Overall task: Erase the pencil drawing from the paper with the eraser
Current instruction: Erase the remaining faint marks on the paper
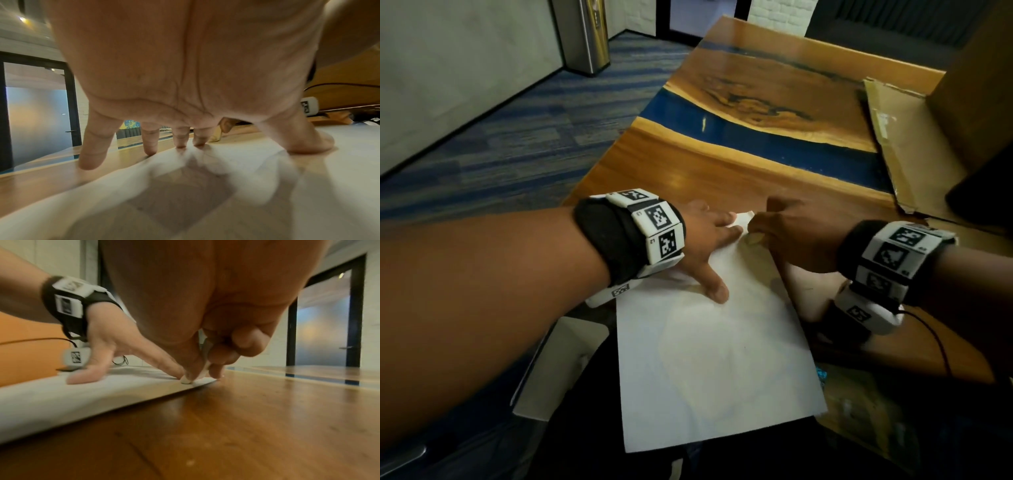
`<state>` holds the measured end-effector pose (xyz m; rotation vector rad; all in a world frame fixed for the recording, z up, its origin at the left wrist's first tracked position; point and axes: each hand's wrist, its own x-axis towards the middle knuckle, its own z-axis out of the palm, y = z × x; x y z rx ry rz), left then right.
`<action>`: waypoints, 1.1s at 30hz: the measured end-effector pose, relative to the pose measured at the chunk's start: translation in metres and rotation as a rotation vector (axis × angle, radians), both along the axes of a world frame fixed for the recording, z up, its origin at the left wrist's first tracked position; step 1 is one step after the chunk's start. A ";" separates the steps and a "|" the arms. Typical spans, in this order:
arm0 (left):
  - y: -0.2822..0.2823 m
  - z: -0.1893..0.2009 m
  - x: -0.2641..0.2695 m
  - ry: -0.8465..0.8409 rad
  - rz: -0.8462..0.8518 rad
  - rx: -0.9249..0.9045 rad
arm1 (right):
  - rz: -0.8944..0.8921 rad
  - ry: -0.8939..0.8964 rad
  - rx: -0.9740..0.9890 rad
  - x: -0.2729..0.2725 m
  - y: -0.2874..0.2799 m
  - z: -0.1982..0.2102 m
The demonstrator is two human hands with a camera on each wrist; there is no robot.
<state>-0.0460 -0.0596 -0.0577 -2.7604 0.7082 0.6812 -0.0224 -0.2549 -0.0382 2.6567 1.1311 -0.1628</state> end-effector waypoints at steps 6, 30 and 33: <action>0.000 -0.001 -0.001 0.002 0.019 -0.040 | 0.161 0.179 0.018 -0.011 0.010 -0.001; 0.006 -0.005 -0.001 0.019 0.110 -0.098 | -0.049 0.038 -0.010 0.016 0.010 -0.008; 0.011 -0.002 -0.003 0.038 0.119 -0.045 | -0.039 0.013 -0.009 0.011 0.008 -0.005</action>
